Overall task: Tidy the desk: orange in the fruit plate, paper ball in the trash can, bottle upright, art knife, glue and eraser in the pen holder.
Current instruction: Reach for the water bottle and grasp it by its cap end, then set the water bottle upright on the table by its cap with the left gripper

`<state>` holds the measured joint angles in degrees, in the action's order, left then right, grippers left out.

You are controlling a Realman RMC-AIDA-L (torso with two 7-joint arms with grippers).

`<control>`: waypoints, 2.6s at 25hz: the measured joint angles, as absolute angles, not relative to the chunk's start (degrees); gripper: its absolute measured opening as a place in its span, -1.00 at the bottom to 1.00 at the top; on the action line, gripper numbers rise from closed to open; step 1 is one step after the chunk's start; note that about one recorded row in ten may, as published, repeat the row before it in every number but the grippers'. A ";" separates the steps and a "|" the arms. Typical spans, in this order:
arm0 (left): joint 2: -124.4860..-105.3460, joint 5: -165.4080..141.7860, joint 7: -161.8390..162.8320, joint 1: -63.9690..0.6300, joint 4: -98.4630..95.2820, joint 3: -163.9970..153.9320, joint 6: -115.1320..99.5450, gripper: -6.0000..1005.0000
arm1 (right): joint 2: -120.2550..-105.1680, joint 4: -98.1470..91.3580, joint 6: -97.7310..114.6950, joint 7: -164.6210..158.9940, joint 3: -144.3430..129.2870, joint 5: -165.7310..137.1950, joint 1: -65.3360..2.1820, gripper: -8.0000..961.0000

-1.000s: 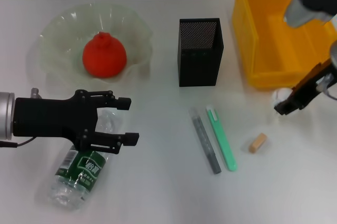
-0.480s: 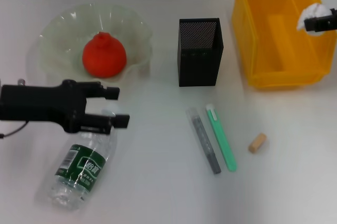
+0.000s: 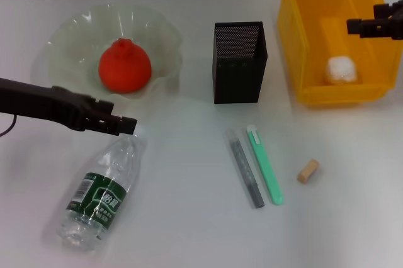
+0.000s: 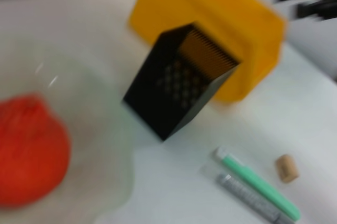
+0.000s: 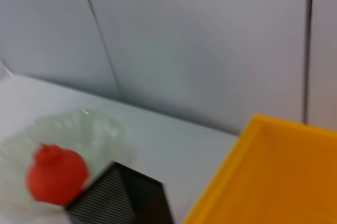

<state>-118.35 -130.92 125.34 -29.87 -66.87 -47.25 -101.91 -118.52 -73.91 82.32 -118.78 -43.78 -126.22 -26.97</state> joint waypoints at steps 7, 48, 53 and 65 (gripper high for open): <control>-118.44 -137.78 138.54 -32.23 -67.06 -52.47 -99.34 0.62 | -118.36 -67.19 94.21 -101.75 -36.28 -111.54 -21.69 0.61; -118.71 -138.29 142.12 -32.48 -61.27 -72.49 -81.70 -0.03 | -116.90 -40.16 104.04 -73.78 -36.97 -115.14 -23.47 0.61; -118.39 -128.60 133.42 -30.72 -62.47 -66.25 -87.93 -0.09 | -116.90 -40.16 104.27 -74.50 -36.84 -114.92 -23.25 0.61; -118.18 -110.58 105.85 -23.74 -61.80 -48.17 -101.18 -0.10 | -118.34 -40.03 104.75 -77.82 -36.47 -112.71 -23.52 0.61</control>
<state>-118.18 -110.58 105.85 -23.74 -61.80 -48.17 -101.18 -118.34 -40.03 104.75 -77.82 -36.47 -112.71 -23.52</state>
